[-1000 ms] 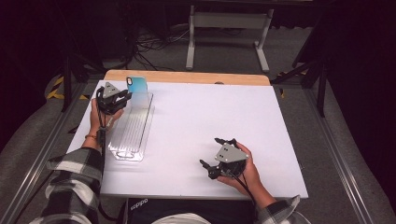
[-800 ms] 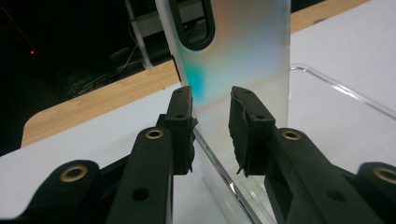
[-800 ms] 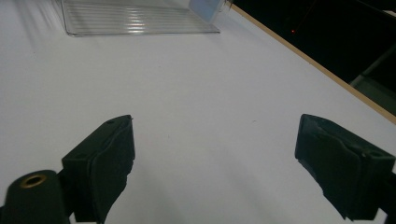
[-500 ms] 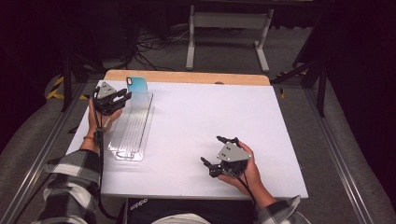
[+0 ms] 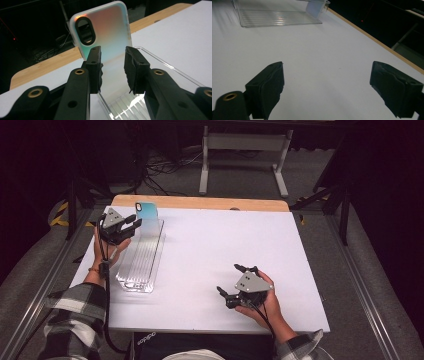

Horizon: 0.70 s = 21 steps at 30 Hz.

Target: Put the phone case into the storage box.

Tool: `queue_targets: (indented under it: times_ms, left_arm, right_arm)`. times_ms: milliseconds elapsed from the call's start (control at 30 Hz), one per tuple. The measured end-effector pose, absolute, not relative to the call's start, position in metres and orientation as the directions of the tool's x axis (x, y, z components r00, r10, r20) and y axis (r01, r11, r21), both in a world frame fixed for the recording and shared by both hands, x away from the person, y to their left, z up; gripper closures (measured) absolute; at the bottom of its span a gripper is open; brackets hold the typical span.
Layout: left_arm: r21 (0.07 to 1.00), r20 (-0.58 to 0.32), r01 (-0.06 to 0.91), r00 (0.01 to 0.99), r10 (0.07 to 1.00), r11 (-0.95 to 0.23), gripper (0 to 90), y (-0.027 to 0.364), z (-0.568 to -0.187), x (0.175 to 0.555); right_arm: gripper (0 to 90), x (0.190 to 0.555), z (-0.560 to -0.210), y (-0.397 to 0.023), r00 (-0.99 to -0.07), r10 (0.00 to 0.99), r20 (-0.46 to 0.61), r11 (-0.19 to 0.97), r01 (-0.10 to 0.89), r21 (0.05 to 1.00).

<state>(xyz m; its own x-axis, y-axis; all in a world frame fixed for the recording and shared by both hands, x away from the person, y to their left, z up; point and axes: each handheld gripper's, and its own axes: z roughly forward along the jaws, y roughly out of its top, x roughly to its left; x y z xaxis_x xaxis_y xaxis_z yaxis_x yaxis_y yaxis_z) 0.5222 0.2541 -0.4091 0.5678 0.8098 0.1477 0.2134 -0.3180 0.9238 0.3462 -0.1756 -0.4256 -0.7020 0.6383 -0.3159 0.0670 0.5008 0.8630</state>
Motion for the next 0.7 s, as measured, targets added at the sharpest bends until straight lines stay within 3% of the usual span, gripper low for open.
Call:
queue_targets:
  times_ms: [700]
  left_arm:
    - [0.935, 0.149, 0.179, 0.585, 0.797, -0.306, 62.5, 0.251, -0.397, 0.509]
  right_arm:
    - [13.2, 0.346, -0.423, -0.178, -0.694, 0.646, -0.316, 0.496, 0.067, 0.866]
